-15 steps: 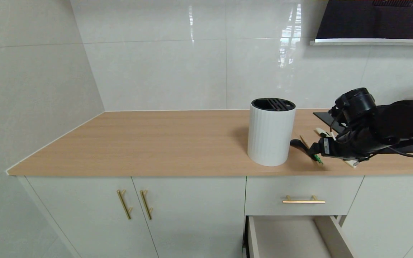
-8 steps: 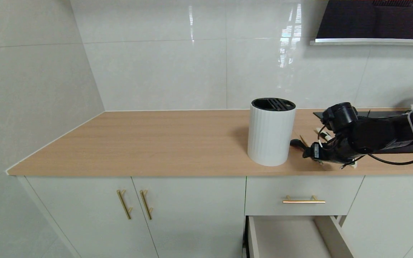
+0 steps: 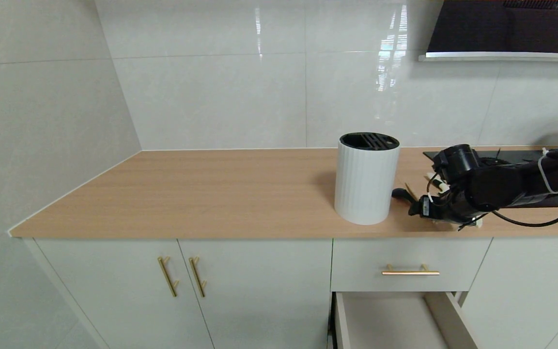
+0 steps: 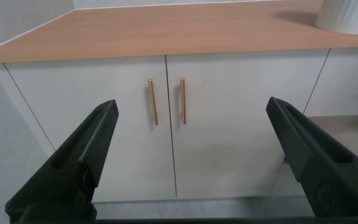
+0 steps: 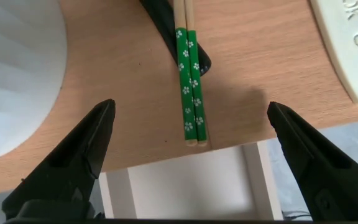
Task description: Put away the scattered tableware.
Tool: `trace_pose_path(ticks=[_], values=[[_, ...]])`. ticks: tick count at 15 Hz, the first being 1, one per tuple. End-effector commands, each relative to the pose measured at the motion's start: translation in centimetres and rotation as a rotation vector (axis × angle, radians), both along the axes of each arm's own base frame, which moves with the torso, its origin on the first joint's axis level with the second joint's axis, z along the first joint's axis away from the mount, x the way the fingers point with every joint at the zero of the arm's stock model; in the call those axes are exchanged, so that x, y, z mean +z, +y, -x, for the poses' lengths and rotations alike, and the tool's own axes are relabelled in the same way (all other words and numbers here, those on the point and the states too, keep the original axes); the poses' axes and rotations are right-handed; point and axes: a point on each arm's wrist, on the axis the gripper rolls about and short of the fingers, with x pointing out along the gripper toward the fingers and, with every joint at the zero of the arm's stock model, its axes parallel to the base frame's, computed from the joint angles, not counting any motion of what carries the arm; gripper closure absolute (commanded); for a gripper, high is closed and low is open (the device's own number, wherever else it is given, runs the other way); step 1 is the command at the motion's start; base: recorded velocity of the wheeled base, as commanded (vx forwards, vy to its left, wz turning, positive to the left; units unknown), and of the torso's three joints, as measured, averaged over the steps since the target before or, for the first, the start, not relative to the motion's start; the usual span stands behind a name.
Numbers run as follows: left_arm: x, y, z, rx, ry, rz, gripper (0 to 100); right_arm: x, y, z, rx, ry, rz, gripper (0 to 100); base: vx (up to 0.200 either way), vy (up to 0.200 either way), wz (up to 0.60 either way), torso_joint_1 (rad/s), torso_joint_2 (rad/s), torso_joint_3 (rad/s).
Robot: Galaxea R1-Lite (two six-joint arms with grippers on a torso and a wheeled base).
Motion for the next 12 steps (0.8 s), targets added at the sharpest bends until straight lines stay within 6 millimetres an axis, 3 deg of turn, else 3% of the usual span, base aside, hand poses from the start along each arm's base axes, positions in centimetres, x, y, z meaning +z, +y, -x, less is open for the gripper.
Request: trace_pose_path(ticks=[1,7,10,12], values=[[0.0,0.0,0.0,0.0,0.001,0.0,0,-0.1,0.0,0.0,0.001,0.003,0.0,100,0.0,0.0,0.0,0.0,0.0,0.0],[0.0,0.0,0.0,0.0,0.001,-0.002,0,-0.6,0.1,-0.1,0.001,0.015,0.003,100,0.0,0.0,0.0,0.0,0.0,0.0],[0.0,0.0,0.0,0.0,0.001,0.0,0,1.6,-0.1,0.7,-0.004,-0.035,-0.007,100,0.0,0.0,0.0,0.0,0.0,0.0],[0.0,0.0,0.0,0.0,0.001,0.0,0,4.2,-0.4,1.9,-0.014,-0.093,-0.027,100,0.0,0.0,0.0,0.0,0.0,0.0]])
